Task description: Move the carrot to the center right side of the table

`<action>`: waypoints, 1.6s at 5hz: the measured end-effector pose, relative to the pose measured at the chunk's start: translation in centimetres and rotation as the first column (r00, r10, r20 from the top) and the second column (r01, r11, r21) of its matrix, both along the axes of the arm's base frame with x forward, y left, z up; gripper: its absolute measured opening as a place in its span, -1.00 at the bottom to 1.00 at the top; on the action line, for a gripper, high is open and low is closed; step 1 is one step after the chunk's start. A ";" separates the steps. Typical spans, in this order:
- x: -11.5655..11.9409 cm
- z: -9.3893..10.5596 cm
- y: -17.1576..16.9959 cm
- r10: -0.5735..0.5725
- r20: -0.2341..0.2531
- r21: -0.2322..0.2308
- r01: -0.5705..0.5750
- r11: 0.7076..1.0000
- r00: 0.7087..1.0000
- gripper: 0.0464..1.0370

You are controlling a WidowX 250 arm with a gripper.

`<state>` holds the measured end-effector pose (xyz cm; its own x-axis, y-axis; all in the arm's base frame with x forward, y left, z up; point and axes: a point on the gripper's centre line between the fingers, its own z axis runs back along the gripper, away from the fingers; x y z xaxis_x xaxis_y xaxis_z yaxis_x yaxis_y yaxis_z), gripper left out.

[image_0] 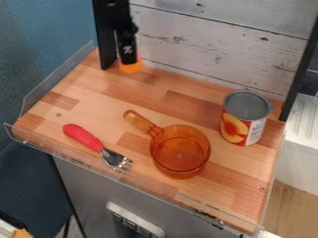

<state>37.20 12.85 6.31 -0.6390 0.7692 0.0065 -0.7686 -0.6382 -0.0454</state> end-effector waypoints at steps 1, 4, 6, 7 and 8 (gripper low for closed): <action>-1.2 -1.2 1.1 0.003 -0.021 0.013 -0.003 1.000 1.000 0.16; -2.5 -3.2 0.6 -0.061 -0.049 0.002 0.061 0.998 0.997 0.16; -2.6 -3.8 0.1 -0.099 -0.068 -0.009 0.099 0.995 0.993 0.30; -2.8 -4.3 0.0 -0.093 -0.092 -0.009 0.093 0.996 0.991 0.86; -2.8 -4.3 0.2 -0.087 -0.097 0.008 0.088 0.996 0.991 0.94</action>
